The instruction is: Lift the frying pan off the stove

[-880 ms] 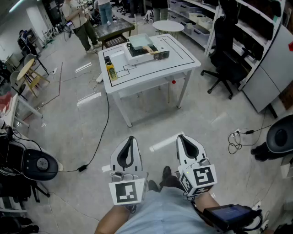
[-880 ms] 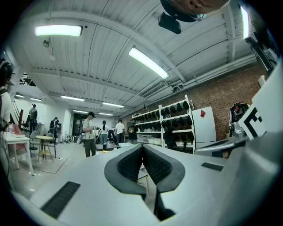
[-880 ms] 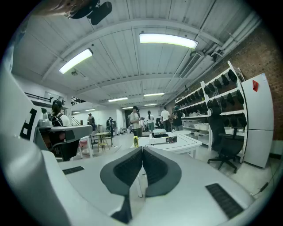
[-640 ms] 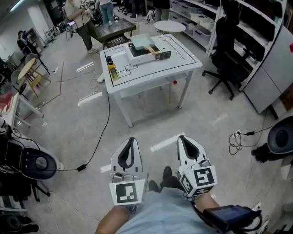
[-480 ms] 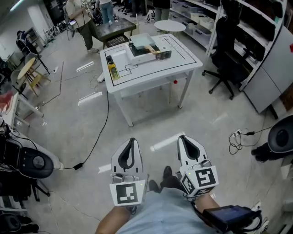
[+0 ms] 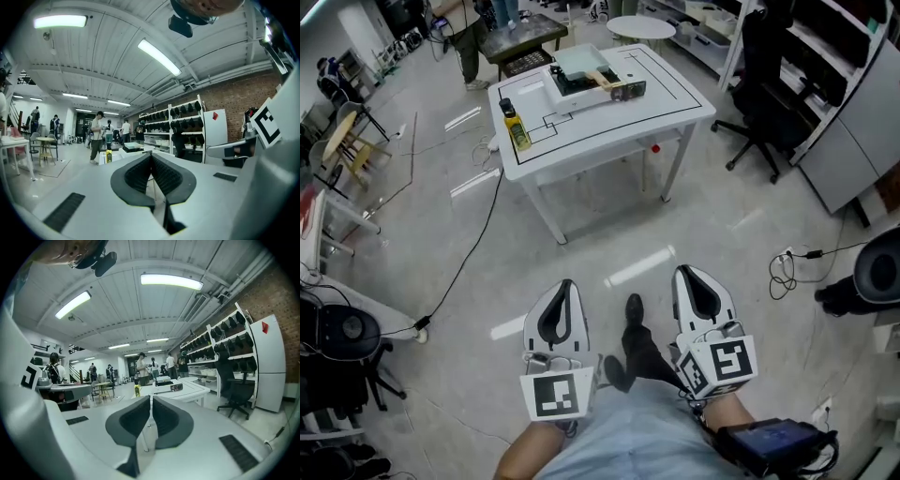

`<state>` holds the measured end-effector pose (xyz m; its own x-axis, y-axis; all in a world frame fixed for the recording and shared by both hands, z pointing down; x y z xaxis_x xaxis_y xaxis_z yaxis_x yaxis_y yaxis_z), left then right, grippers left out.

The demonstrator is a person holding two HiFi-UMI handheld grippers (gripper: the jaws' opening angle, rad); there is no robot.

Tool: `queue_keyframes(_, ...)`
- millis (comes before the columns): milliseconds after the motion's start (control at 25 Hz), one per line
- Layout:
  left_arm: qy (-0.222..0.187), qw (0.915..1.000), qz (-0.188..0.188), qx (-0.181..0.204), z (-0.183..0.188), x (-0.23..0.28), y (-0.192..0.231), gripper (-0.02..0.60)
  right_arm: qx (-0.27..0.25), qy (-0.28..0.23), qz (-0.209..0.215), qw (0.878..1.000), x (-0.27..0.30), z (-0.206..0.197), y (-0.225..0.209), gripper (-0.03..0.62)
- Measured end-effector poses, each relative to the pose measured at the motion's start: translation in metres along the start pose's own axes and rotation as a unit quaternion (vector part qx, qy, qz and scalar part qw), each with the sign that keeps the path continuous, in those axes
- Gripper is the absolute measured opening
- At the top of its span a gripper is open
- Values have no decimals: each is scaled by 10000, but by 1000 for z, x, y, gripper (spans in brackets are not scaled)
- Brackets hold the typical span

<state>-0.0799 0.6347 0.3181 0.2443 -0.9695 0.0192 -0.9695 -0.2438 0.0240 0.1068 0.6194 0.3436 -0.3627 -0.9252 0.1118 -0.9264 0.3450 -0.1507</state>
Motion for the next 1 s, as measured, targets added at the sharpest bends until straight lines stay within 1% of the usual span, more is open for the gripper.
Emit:
queue_keyframes(80,69,10000,6,7,-7,28,5,17,70,40,-38,10000,26,-3,-18,49)
queue_keyframes(200,211,9998,5,22,-16,78,11,17,267,251,-28,9993,72,-11,-45,49)
queue_keyframes(320,325,9994,1,72,-19,136,16,17,420,410,64,9983,123,-13,-71,49)
queue_keyframes(480,338,9993,48,146,-12,208,19,17,553,500,288,9968,188,-4,-101,49)
queue_keyframes(720,183,9993,111,298,14,292,12,17,598,467,666,9949,258,24,-133,49)
queue_keyframes(840,43,9992,130,380,31,322,6,17,584,397,834,9940,283,40,-146,49)
queue_keyframes(1000,-75,9988,201,451,42,352,5,17,580,316,982,9930,310,55,-160,49)
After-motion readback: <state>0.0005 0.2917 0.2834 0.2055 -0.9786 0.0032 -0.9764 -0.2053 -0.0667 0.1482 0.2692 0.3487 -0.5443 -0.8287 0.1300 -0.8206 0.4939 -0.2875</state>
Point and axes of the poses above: the fingertips, and each gripper's own axes: x forward along the fingers, y to its left, z out of its top, the point moved 3 cm from there along -x, backward along the fingers, and after that the axes turned 4 degrees about -y, right-handed, at the moved point
